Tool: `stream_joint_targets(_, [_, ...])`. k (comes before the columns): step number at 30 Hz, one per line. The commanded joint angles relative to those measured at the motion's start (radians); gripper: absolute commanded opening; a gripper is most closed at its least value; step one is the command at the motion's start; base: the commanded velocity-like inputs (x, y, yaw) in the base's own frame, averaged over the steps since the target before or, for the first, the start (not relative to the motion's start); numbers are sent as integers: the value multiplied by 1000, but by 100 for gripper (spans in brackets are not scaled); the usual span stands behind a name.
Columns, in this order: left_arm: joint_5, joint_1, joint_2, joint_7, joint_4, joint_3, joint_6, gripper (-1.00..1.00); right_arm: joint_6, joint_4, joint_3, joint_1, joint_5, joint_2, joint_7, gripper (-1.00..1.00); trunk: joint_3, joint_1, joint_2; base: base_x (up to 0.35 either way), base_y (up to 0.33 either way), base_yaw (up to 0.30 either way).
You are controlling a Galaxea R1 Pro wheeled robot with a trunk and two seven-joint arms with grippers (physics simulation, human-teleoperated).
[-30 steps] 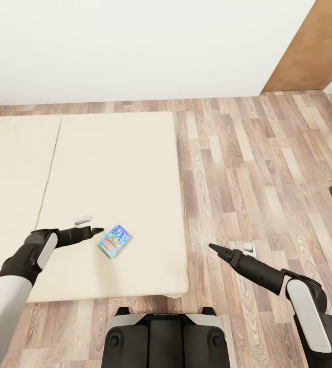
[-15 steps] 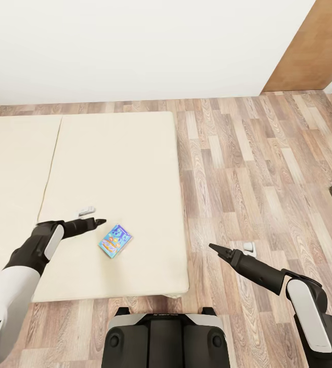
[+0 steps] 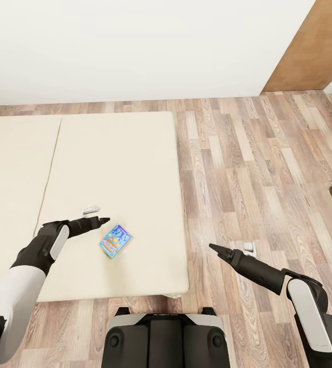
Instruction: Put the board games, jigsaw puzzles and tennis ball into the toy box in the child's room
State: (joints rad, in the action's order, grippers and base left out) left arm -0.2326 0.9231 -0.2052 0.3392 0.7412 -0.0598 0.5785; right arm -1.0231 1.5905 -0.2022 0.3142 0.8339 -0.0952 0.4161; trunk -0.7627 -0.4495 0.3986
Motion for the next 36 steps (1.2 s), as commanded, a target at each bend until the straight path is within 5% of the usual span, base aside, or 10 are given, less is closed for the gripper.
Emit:
stream_joint_targets(1, [1,0,4,2,0,-2,4,100,-6,0,-2,0,-8,0,10,100,-1,-1,2,0,0,0])
stream_joint_targets(16, [83,0,27,1,-2,-3,-24,100,-14,0,-7,-1,2,-8,13,100,-19,-1,2,0,0,0])
stream_joint_targets(29, [93,0,28,2,-58,0,-31,100,-13,0,-2,-1,2,-6,13,100,-40,-1,2,0,0,0])
stream_joint_targets(36, [94,0,27,3,-120,0,-88,100,-12,0,-2,-1,2,-6,13,100,-51,-1,2,0,0,0])
